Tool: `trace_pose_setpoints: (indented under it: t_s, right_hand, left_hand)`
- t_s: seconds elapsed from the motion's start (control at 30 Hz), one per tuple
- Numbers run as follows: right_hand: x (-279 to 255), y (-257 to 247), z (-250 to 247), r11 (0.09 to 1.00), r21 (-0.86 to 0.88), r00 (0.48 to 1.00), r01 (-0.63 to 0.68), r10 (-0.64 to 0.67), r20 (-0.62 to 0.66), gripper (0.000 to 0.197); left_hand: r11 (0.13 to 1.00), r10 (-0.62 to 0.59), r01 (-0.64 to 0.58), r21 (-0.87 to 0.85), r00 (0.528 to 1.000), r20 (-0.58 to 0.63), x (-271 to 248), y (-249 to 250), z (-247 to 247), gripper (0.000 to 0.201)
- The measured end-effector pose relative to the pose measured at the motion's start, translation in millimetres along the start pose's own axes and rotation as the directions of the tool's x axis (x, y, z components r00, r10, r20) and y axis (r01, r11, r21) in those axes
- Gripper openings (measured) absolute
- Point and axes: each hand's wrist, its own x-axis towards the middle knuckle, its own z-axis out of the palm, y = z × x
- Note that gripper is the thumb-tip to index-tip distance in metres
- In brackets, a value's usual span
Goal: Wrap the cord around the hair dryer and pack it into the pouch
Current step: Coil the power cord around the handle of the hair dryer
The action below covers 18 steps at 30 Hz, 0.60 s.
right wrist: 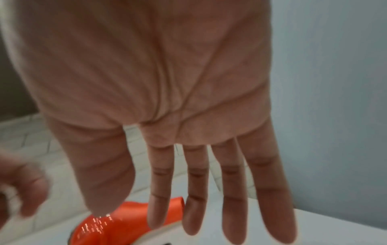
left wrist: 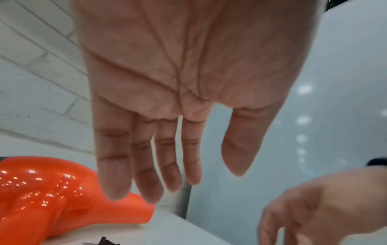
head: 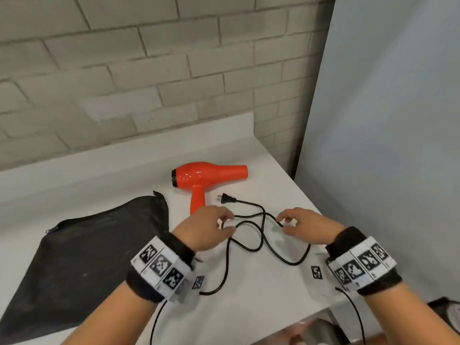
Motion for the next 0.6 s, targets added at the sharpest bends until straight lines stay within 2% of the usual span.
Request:
trace_pose_setpoints:
  t_s: [0.1, 0.23, 0.33, 0.5, 0.6]
  right_hand:
    - [18, 1, -1, 0.990, -0.120, 0.996, -0.070, 0.076, 0.046, 0.038]
    - [26, 5, -3, 0.958, -0.244, 0.985, -0.149, 0.166, 0.050, 0.039]
    - [31, 7, -3, 0.925, -0.334, 0.973, -0.179, 0.217, 0.078, 0.037]
    - [44, 7, 1, 0.892, -0.405, 0.967, -0.199, 0.246, 0.067, 0.036]
    - [51, 4, 2, 0.867, -0.453, 0.956, -0.209, 0.278, 0.091, 0.017]
  left_hand:
    - [0.997, -0.036, 0.038, 0.071, 0.999, -0.030, 62, -3, -5, 0.040]
    - [0.981, -0.101, 0.100, 0.165, 0.995, -0.002, 120, -23, 0, 0.045]
    - [0.957, -0.122, 0.106, 0.271, 0.992, 0.042, 140, -24, 7, 0.045]
    - [0.876, -0.152, 0.050, 0.479, 0.973, 0.176, 159, -22, 14, 0.048]
    - [0.817, -0.184, 0.023, 0.576, 0.957, 0.223, 162, -20, 15, 0.046]
